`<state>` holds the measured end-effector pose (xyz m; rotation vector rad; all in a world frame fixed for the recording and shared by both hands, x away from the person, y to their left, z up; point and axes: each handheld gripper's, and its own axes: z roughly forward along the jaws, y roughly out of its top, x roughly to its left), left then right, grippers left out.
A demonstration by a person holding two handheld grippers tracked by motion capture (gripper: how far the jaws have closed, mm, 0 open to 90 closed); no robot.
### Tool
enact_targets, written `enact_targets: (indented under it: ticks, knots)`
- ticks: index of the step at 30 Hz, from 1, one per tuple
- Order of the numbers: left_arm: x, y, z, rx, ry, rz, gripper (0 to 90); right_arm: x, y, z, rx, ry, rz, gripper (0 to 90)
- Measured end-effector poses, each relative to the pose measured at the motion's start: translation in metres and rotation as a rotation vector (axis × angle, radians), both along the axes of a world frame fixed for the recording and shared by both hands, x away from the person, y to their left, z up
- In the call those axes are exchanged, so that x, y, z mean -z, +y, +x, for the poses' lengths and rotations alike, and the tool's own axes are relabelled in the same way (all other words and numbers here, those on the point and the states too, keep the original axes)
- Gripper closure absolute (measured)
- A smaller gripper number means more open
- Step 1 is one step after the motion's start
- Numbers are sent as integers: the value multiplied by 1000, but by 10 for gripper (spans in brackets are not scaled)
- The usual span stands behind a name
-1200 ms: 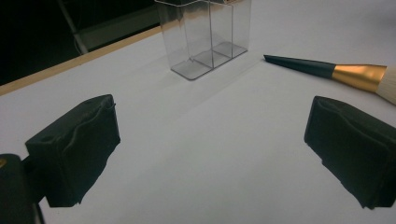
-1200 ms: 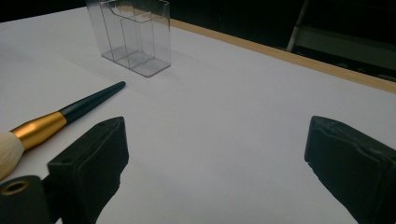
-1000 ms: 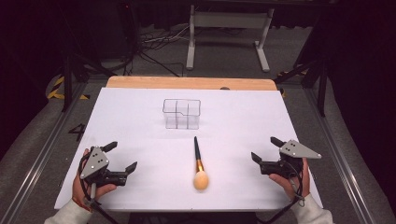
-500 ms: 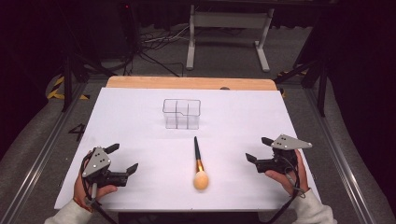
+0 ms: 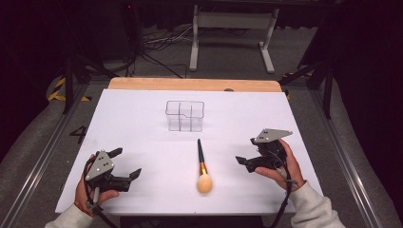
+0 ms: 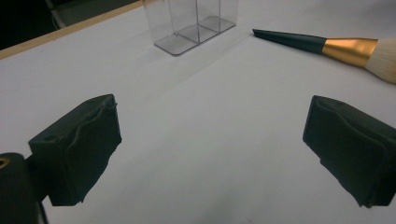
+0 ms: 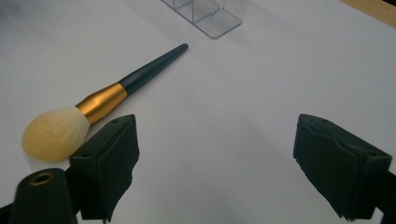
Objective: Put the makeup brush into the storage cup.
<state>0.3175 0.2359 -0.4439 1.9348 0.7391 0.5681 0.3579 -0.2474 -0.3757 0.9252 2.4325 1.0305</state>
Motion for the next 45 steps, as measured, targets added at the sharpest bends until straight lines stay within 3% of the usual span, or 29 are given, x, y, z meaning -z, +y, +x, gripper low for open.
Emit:
enact_targets:
  ticks: [9, 19, 25, 27, 30, 32, 39, 40, 42, 45]
  knots:
    - [1, -1, 0, -2, 6, 5, 48, 1, 29, 9, -80, 31, -60, 158]
    - [1, -2, 0, 4, 2, 10, 48, 5, 52, 16, -108, 77, -83, 156]
    - [1, -2, 0, 4, 10, 11, 50, 8, 68, 22, -113, 143, -84, 159]
    - [1, -2, 0, 3, 11, 12, 51, 11, 82, 25, -106, 202, -96, 165]
    - [1, -2, 0, 3, 12, 11, 51, 12, 92, 27, -99, 237, -99, 178]
    - [2, -2, 0, 4, 14, 10, 52, 15, 102, 30, -95, 291, -85, 192]
    - [2, -4, -1, 8, 7, 23, 56, 29, 126, 36, -60, 426, -142, 236]
    - [2, -4, -1, 8, 7, 23, 57, 29, 126, 36, -60, 426, -142, 236]
    - [2, -4, -1, 12, 8, 25, 57, 34, 130, 37, -59, 428, -187, 307]
    - [2, -4, -1, 13, 10, 24, 57, 38, 132, 37, -51, 448, -182, 339]
